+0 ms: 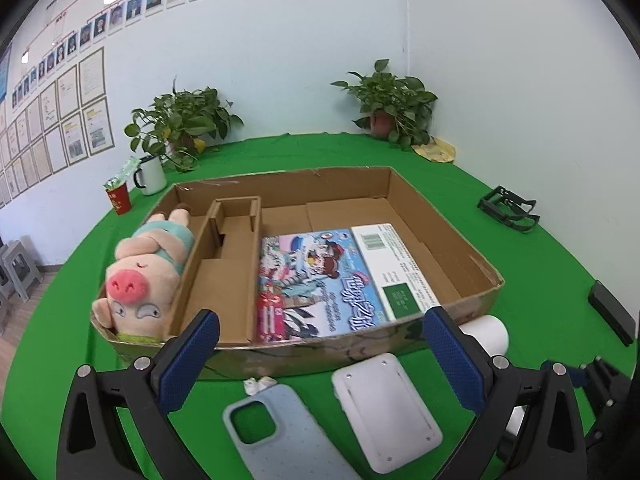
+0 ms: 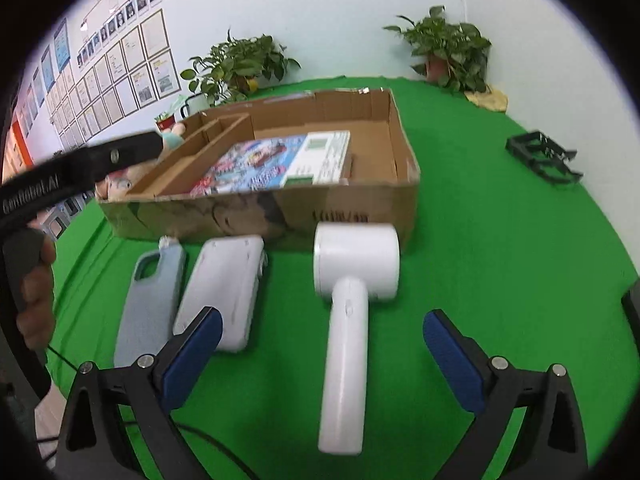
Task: Organize objects
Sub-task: 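Move the right tool to the white hair dryer handle and close on it, then lift the hair dryer with the right tool and carry it over the box, then lower the hair dryer upright beside the medicine box and open the right tool, then move the left tool to the light-blue dotted phone case and grasp it, then lift the phone case with the left tool and carry it over the box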
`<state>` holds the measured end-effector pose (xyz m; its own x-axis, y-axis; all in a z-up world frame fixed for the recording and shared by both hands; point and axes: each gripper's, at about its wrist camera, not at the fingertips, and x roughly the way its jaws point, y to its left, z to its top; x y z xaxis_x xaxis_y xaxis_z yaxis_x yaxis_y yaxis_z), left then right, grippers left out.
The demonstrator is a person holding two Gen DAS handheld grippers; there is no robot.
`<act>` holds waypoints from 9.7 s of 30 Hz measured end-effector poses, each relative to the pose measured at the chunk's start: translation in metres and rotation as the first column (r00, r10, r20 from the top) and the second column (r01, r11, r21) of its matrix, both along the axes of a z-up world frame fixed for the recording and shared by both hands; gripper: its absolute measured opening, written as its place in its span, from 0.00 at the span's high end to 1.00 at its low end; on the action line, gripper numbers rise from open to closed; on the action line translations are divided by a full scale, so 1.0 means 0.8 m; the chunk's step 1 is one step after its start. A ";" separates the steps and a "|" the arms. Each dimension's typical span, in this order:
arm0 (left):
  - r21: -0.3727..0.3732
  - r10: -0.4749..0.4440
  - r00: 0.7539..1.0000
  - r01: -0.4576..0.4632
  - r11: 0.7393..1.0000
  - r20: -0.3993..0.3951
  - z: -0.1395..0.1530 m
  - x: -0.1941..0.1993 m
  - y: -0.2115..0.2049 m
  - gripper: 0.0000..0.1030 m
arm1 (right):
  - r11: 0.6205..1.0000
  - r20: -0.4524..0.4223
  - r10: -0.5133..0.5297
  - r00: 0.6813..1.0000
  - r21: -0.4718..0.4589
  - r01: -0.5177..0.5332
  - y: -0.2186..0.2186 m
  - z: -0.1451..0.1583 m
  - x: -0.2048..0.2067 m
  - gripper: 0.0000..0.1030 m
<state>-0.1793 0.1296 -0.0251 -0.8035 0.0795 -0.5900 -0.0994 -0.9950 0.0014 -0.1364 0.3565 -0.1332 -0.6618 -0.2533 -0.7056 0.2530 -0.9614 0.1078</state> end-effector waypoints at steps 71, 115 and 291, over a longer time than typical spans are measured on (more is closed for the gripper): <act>0.495 -0.524 0.789 0.331 0.803 0.322 -0.014 -0.146 0.146 0.67 | 0.990 -0.148 -0.070 0.987 0.112 0.087 -0.020 0.070 -0.022 0.77; 0.678 -0.544 0.660 0.072 0.732 0.518 -0.109 -0.336 0.105 0.68 | 0.977 0.151 -0.039 0.988 0.214 0.006 -0.039 0.015 -0.204 0.74; 0.365 -0.239 0.963 0.181 0.913 0.121 0.048 -0.065 -0.097 0.80 | 0.960 -0.097 0.149 0.984 -0.223 -0.168 -0.162 0.069 -0.063 0.27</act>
